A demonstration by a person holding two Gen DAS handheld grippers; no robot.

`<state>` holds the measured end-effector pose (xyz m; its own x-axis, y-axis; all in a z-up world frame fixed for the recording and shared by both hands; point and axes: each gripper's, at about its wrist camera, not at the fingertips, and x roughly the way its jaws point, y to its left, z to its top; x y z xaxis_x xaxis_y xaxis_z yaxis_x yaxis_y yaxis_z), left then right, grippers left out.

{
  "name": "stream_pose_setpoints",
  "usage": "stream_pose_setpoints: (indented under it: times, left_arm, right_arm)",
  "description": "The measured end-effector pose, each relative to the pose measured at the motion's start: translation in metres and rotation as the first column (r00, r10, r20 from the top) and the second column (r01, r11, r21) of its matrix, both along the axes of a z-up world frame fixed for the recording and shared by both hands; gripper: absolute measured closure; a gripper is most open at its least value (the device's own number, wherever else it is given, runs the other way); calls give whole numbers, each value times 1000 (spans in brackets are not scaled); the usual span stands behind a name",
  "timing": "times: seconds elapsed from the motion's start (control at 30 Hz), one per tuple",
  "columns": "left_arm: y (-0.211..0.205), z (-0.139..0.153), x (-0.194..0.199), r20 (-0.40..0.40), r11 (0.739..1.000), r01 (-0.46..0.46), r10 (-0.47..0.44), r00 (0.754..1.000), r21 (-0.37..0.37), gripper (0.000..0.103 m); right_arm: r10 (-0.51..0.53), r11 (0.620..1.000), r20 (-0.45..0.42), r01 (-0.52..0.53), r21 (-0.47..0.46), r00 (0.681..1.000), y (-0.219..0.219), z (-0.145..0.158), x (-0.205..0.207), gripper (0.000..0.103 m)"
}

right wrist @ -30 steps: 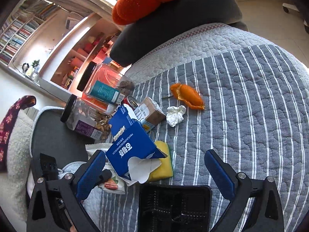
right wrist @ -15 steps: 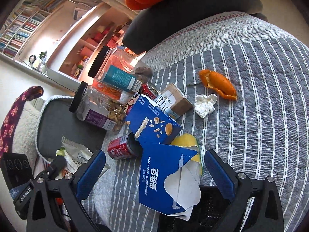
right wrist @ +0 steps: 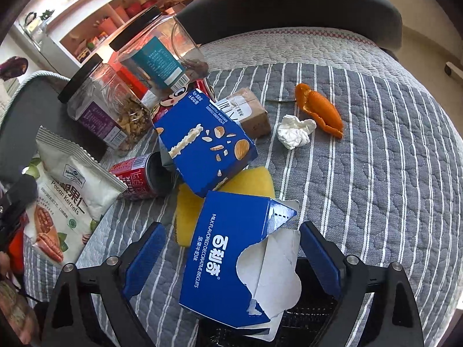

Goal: Collect trash
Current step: 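Grasp the blue biscuit box with the right gripper while the left gripper grasps a small wrapper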

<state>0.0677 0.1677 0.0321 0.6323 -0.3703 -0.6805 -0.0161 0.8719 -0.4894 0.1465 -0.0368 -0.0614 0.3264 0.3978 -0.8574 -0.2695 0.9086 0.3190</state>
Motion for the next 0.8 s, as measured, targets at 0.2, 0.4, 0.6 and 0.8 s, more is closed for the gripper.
stream_pose_setpoints:
  times: [0.2,0.4,0.6,0.8]
  left_arm:
    - [-1,-8,3,-28,1000,-6,6,1000,7,97]
    - [0,-10,4,-46,1000,-16,16,999,-1,97]
    - [2,-12,4,-60,1000,-15,15,998,-14,97]
    - [5,-11,3,-60,999,-23,22,998,-27,97]
  right_arm:
    - [-16,999,6,16,32,1000,-10,5,1,70]
    - [-15,998,17,14,63,1000,-16,16,0,90]
    - [12,989,-79,0,149,997,-12,4,3,70]
    - [-18,995,-37,21,99,999,-11,13,-6,20]
